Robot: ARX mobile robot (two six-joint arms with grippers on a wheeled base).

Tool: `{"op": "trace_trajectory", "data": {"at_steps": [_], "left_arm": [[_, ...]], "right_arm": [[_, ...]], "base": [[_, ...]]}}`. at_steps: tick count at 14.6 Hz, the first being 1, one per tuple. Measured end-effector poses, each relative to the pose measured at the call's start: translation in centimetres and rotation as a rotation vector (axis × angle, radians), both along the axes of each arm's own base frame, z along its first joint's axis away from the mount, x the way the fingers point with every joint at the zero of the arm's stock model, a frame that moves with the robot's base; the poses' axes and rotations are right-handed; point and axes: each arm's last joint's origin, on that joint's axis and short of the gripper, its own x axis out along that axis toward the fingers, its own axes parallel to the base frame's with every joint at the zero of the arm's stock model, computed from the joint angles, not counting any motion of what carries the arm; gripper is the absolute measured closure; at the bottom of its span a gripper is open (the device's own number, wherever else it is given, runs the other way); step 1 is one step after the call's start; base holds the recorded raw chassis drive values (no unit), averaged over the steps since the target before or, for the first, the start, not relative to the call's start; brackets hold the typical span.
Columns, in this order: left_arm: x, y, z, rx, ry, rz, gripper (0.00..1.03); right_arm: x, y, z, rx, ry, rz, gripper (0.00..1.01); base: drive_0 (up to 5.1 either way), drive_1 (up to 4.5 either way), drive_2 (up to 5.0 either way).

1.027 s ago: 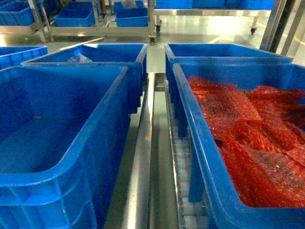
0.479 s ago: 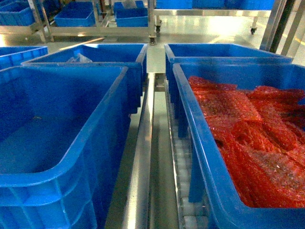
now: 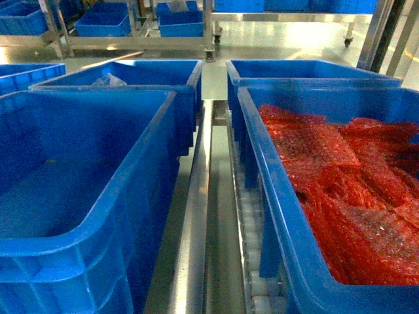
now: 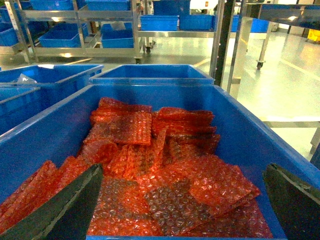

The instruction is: Pick blue part to blue bin on bottom shelf

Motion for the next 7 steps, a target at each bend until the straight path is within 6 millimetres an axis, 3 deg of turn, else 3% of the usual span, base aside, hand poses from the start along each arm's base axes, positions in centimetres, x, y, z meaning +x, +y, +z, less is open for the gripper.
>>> {"op": "trace_trajectory", "data": {"at_steps": [7], "left_arm": [[0.00, 0.00, 0.00, 0.000, 0.000, 0.000, 0.60]], "right_arm": [[0.00, 0.00, 0.00, 0.000, 0.000, 0.000, 0.03]], "base": [[0.0, 0.00, 0.0]]}}
